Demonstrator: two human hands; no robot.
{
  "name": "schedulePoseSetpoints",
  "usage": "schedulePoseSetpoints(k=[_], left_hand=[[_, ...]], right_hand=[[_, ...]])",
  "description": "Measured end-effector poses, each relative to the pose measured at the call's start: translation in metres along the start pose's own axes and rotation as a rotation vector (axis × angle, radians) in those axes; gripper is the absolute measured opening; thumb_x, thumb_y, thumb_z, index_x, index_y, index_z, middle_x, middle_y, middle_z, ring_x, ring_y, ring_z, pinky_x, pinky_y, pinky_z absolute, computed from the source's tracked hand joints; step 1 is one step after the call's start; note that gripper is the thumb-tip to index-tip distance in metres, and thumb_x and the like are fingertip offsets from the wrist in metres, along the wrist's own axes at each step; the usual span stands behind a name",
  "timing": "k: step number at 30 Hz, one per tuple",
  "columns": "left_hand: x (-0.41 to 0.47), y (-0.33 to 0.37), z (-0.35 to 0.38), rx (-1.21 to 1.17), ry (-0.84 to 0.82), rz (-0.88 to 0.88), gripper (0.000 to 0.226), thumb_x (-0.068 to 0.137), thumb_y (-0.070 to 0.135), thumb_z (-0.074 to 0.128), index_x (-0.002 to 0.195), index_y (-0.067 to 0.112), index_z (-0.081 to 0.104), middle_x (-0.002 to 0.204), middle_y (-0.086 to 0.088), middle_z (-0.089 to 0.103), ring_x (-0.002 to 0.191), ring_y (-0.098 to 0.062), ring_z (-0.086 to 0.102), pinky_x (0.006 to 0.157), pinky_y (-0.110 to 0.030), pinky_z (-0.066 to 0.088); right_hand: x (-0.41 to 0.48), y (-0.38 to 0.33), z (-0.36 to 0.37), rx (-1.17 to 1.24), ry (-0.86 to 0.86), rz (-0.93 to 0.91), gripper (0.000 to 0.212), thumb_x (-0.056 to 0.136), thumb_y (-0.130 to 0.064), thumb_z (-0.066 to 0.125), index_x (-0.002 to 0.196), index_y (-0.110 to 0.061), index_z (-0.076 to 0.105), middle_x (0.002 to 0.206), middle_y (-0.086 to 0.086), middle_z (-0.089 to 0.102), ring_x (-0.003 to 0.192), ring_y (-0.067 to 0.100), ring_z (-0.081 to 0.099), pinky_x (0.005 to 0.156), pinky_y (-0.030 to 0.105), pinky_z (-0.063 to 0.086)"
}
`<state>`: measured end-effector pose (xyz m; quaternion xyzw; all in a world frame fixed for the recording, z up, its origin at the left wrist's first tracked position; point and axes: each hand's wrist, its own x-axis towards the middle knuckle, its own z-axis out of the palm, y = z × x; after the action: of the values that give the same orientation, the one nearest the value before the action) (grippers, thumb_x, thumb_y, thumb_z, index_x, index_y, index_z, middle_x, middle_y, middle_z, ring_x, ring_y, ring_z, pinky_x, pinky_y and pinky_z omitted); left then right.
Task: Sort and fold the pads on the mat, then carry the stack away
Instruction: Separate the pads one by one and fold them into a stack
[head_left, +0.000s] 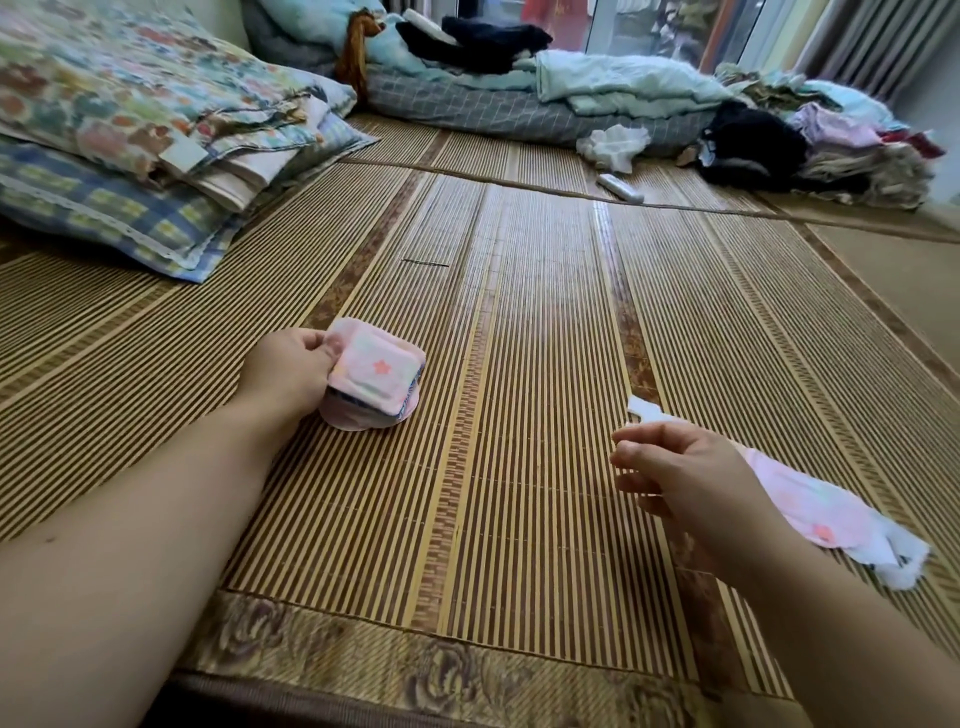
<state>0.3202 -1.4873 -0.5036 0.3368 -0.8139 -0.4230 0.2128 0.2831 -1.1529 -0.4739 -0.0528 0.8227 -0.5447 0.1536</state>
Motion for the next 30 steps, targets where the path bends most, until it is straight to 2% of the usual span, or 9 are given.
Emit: schedulePoseSetpoints(k=[4, 9, 12, 15, 17, 19, 23, 26, 30], left_hand=[[-0.002, -0.002, 0.002, 0.041, 0.021, -0.023, 0.027, 0.09, 0.027, 0.059, 0.109, 0.01, 0.067, 0.097, -0.007, 0.067, 0.08, -0.02, 0.056, 0.053, -0.026, 0.038], [-0.009, 0.005, 0.003, 0.047, 0.052, -0.05, 0.045, 0.083, 0.032, 0.061, 0.124, 0.014, 0.055, 0.118, -0.01, 0.062, 0.099, -0.028, 0.058, 0.082, -0.044, 0.052], [-0.018, 0.013, 0.004, 0.216, 0.056, 0.05, 0.058, 0.08, 0.037, 0.061, 0.133, 0.019, 0.046, 0.131, -0.016, 0.049, 0.115, -0.035, 0.047, 0.092, -0.05, 0.045], [-0.044, 0.031, 0.011, 0.342, 0.032, 0.23, 0.058, 0.078, 0.039, 0.064, 0.132, 0.023, 0.048, 0.138, -0.017, 0.042, 0.122, -0.038, 0.036, 0.092, -0.048, 0.034], [-0.069, 0.044, 0.019, 0.324, -0.064, 0.344, 0.056, 0.077, 0.04, 0.064, 0.13, 0.027, 0.05, 0.14, -0.013, 0.041, 0.126, -0.036, 0.033, 0.094, -0.051, 0.035], [-0.096, 0.053, 0.028, 0.321, -0.21, 0.448, 0.052, 0.077, 0.043, 0.063, 0.127, 0.032, 0.053, 0.141, -0.007, 0.043, 0.129, -0.03, 0.031, 0.098, -0.052, 0.035], [-0.134, 0.062, 0.046, 0.32, -0.421, 0.595, 0.042, 0.079, 0.045, 0.062, 0.119, 0.039, 0.057, 0.139, 0.005, 0.046, 0.131, -0.015, 0.03, 0.107, -0.04, 0.024], [-0.145, 0.062, 0.054, 0.306, -0.519, 0.622, 0.036, 0.08, 0.045, 0.062, 0.116, 0.039, 0.059, 0.133, 0.012, 0.051, 0.128, -0.008, 0.036, 0.107, -0.035, 0.027], [-0.146, 0.06, 0.055, 0.316, -0.571, 0.608, 0.035, 0.081, 0.044, 0.063, 0.115, 0.037, 0.059, 0.126, 0.015, 0.055, 0.12, -0.004, 0.041, 0.102, -0.031, 0.033]], right_hand=[[-0.005, 0.003, -0.003, -0.004, 0.01, -0.006, 0.009, 0.087, -0.017, 0.063, 0.091, -0.019, 0.07, 0.087, 0.004, 0.073, 0.077, 0.019, 0.07, 0.065, 0.031, 0.049], [-0.009, 0.005, -0.014, -0.078, 0.075, -0.053, 0.011, 0.086, -0.016, 0.065, 0.095, -0.017, 0.071, 0.087, 0.003, 0.072, 0.075, 0.017, 0.07, 0.061, 0.03, 0.054], [-0.002, 0.016, -0.03, -0.382, 0.211, -0.128, 0.023, 0.085, -0.024, 0.067, 0.107, -0.018, 0.07, 0.095, -0.003, 0.072, 0.083, 0.012, 0.068, 0.068, 0.028, 0.054], [0.009, 0.032, -0.042, -0.721, 0.271, -0.145, 0.04, 0.086, -0.033, 0.064, 0.121, -0.014, 0.064, 0.12, 0.005, 0.066, 0.11, 0.021, 0.059, 0.091, 0.034, 0.043], [0.016, 0.04, -0.044, -0.785, 0.269, -0.113, 0.037, 0.086, -0.038, 0.061, 0.113, -0.014, 0.068, 0.115, 0.008, 0.069, 0.106, 0.025, 0.059, 0.09, 0.037, 0.047], [0.022, 0.045, -0.042, -0.833, 0.304, -0.094, 0.028, 0.085, -0.041, 0.06, 0.097, -0.019, 0.072, 0.099, 0.005, 0.072, 0.094, 0.025, 0.062, 0.08, 0.04, 0.051], [0.029, 0.05, -0.037, -0.913, 0.382, -0.145, 0.02, 0.087, -0.029, 0.058, 0.089, -0.015, 0.073, 0.094, 0.006, 0.069, 0.088, 0.028, 0.059, 0.074, 0.041, 0.052], [0.03, 0.053, -0.032, -0.985, 0.338, -0.183, 0.024, 0.089, -0.02, 0.052, 0.084, -0.003, 0.067, 0.094, 0.011, 0.064, 0.086, 0.03, 0.055, 0.072, 0.04, 0.049], [0.022, 0.053, -0.03, -1.046, 0.281, -0.209, 0.022, 0.09, -0.019, 0.047, 0.084, -0.003, 0.062, 0.096, 0.011, 0.061, 0.088, 0.029, 0.053, 0.072, 0.038, 0.043]])
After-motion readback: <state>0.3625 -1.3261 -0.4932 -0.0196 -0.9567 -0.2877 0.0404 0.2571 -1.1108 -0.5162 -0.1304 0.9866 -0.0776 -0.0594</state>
